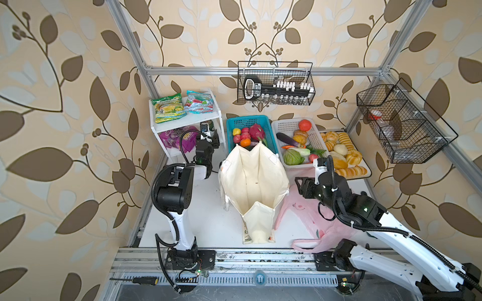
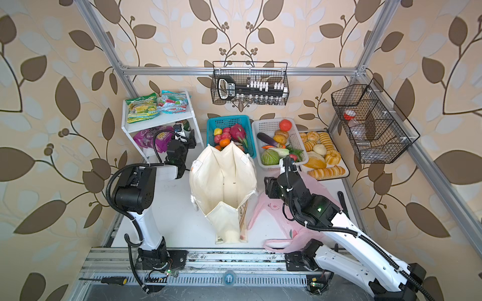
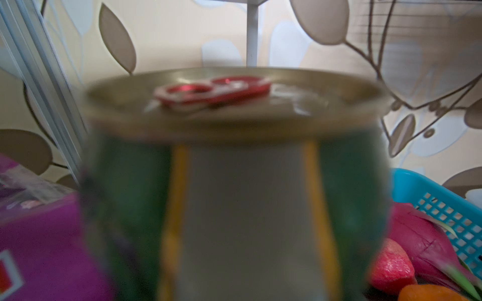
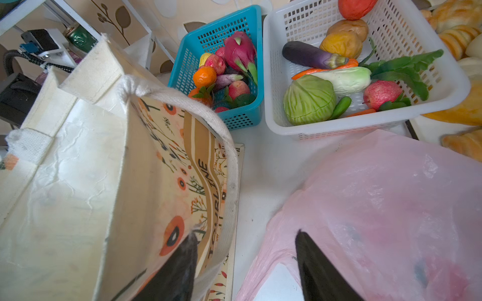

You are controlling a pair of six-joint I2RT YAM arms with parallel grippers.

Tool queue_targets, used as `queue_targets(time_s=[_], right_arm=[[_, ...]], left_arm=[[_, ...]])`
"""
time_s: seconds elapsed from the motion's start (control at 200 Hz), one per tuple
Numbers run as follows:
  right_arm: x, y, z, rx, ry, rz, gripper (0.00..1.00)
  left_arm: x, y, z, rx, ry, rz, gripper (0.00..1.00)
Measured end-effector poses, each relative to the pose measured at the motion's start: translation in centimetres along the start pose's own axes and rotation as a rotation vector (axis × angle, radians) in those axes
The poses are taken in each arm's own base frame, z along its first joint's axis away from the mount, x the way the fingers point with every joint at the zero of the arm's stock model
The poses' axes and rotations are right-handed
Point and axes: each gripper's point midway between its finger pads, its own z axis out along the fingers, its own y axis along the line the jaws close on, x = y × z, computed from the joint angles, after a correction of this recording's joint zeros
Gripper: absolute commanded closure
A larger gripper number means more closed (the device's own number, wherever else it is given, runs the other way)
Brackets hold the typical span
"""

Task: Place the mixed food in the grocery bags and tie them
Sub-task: 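Close the left gripper around the green beer can on the shelf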

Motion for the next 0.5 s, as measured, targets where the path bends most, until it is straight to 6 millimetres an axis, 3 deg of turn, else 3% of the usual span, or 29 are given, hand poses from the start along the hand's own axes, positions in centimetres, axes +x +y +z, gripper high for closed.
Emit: queue_targets(time_s=[0.28, 0.395, 0.5], right_arm=[[0.1, 0.1, 0.0, -0.006, 0.006, 0.001, 0.39], [0.3, 0.1, 0.1, -0.01, 0.011, 0.003, 0.39], [0.4, 0.2, 0.1, -0.013, 0.016, 0.003, 0.39]], left_arm=[[-0.1, -0.5, -2.4, 0.05, -0.002, 0.014, 0.4], [0.0, -0.5, -2.6, 0.051, 0.001, 0.013, 0.26], [0.2, -0.5, -2.6, 0.052, 0.011, 0.018, 0.2]])
